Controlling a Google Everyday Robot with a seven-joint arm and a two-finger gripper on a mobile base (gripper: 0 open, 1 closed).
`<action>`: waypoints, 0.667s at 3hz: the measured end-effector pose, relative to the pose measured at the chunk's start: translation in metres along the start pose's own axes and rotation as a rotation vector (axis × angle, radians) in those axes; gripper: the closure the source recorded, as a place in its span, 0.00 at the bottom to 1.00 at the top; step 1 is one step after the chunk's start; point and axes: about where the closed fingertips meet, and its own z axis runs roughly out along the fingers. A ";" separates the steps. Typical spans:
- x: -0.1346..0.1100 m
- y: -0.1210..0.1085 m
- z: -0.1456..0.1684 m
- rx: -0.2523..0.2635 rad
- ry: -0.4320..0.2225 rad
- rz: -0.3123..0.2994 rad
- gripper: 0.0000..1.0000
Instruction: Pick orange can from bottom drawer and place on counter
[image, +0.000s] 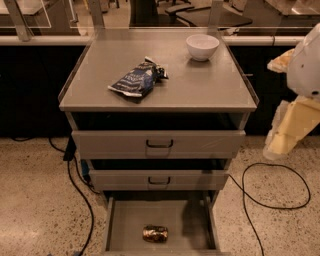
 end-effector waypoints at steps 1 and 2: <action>-0.004 0.029 0.039 -0.027 -0.052 0.023 0.00; -0.010 0.067 0.088 -0.071 -0.082 0.041 0.00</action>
Offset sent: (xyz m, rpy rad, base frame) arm -0.0516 0.0692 -0.1792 0.1528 0.1208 0.0070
